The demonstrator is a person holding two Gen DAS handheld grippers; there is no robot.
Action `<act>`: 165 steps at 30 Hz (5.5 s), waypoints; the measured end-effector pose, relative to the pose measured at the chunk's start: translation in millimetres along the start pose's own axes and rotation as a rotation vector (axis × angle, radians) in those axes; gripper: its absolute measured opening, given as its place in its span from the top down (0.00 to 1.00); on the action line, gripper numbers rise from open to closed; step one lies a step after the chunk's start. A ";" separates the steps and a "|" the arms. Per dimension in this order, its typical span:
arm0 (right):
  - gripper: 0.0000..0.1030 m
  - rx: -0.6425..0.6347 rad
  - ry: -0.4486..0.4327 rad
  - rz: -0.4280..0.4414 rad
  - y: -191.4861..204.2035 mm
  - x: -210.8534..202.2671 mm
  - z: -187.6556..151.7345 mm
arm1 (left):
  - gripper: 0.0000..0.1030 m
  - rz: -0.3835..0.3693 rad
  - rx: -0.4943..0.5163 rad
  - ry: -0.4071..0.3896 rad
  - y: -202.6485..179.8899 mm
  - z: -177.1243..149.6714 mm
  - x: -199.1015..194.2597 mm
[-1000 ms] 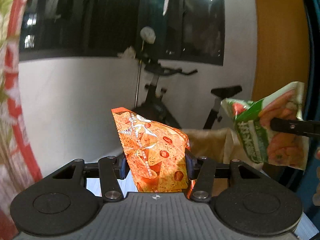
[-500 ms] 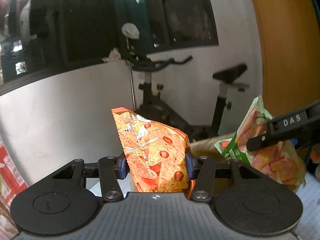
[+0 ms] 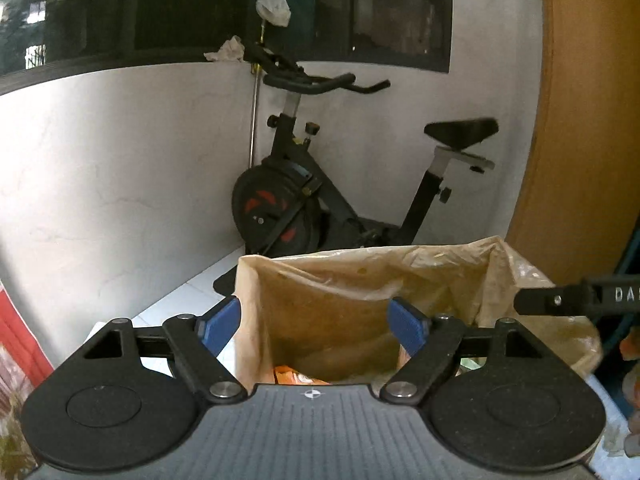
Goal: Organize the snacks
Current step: 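Lift both bags and drop them into the lined box, opening both tools, then reach right tool to yellow chip bag and grasp it, then grasp green chip bag with left tool while right tool holds yellow bag, then carry both bags over the box and release them inside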
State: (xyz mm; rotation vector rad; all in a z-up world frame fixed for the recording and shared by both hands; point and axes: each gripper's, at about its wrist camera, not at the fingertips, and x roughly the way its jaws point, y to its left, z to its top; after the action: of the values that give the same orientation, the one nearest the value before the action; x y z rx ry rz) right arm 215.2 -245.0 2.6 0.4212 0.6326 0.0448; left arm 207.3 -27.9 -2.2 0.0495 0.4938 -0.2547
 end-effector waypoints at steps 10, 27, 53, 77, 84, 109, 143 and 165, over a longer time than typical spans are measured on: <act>0.22 -0.256 -0.104 0.070 0.1 -53.9 -68.1 | 0.18 0.037 -0.102 -0.050 25.4 -55.5 -74.6; 0.15 -0.334 0.039 -0.036 -35.1 -63.6 -207.5 | 0.18 0.119 -0.288 0.025 48.5 -150.7 -110.4; 0.28 -0.323 0.188 0.005 -43.7 -35.3 -243.4 | 0.19 0.121 -0.365 0.111 51.3 -185.3 -103.2; 0.29 -0.207 0.030 0.055 -16.7 -49.8 -199.9 | 0.20 0.068 -0.294 0.155 154.5 -148.5 -44.6; 0.29 -0.214 0.043 0.019 -15.6 -48.6 -197.5 | 0.19 -0.113 -0.141 0.228 142.0 -167.1 4.5; 0.29 -0.248 0.052 0.026 -4.0 -40.5 -196.7 | 0.07 -0.145 -0.205 0.345 137.5 -202.3 40.1; 0.29 -0.185 -0.119 0.097 -10.6 -82.8 -195.2 | 0.42 0.025 -0.198 0.001 95.9 -121.7 -115.9; 0.29 -0.343 -0.396 0.123 16.3 -110.2 -64.7 | 0.41 -0.066 -0.050 -0.210 14.7 10.8 -92.8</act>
State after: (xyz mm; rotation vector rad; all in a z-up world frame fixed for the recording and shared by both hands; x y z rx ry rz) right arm 89.8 -224.8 24.4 0.1285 0.2006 0.1799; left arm 137.2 6.5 51.1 -0.0425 0.2930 -0.3086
